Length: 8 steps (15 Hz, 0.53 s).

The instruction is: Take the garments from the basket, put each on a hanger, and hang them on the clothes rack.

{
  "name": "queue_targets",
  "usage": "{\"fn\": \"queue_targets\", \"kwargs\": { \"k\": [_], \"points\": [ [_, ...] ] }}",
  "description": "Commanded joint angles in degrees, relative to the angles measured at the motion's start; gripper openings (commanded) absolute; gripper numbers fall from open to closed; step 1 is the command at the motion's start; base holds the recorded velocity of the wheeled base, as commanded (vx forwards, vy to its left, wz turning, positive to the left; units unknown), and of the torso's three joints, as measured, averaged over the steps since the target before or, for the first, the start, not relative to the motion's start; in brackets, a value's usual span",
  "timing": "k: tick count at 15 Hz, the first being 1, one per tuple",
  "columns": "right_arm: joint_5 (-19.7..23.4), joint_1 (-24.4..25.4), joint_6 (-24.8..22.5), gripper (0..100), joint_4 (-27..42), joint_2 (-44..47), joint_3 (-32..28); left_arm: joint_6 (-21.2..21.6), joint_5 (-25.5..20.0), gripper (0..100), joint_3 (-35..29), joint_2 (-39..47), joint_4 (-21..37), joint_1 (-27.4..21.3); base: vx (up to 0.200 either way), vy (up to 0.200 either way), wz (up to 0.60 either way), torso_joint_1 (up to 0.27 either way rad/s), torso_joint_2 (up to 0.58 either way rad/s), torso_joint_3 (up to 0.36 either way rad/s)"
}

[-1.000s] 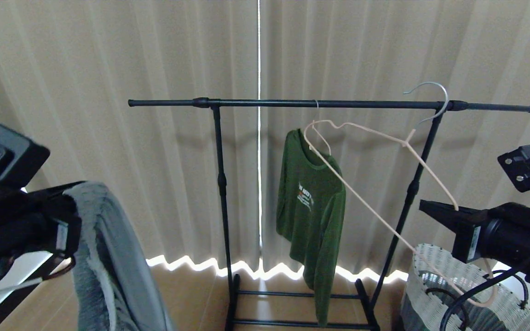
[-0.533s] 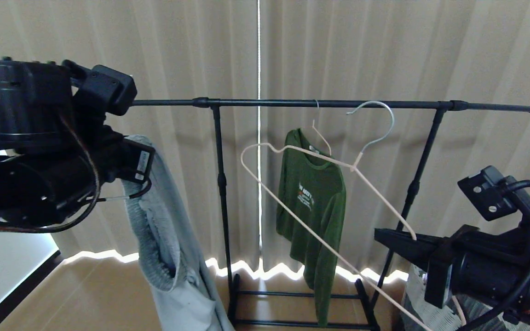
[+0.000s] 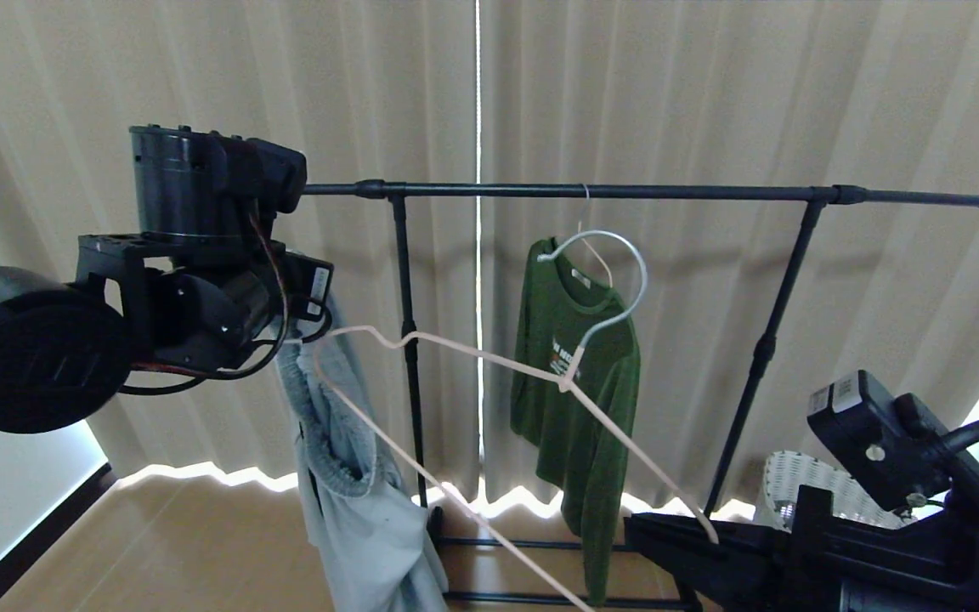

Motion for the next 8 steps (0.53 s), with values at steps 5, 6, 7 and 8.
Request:
{"fn": "queue_targets", "kwargs": {
  "k": [5, 6, 7, 8],
  "points": [
    [-0.63, 0.71, 0.28, 0, -6.74, 9.93, -3.0, -0.32, 0.23, 0, -1.19, 0.09, 3.61, -0.19, 0.0, 0.0, 0.0, 0.0, 0.0, 0.0],
    [-0.63, 0.71, 0.28, 0, -8.23, 11.51, -3.27, -0.32, 0.67, 0, -1.81, 0.0, 4.75, -0.11, 0.0, 0.0, 0.0, 0.0, 0.0, 0.0],
    [-0.81, 0.71, 0.45, 0, -9.2, 13.8, -4.06, -0.32, 1.37, 0, -2.68, 0.0, 5.54, -0.02, 0.0, 0.0, 0.0, 0.0, 0.0, 0.0],
    [-1.42, 0.71, 0.98, 0, -9.37, 15.29, -5.2, -0.32, 2.25, 0, -3.12, 0.0, 6.07, 0.16, 0.0, 0.0, 0.0, 0.0, 0.0, 0.0]
  ]
}}
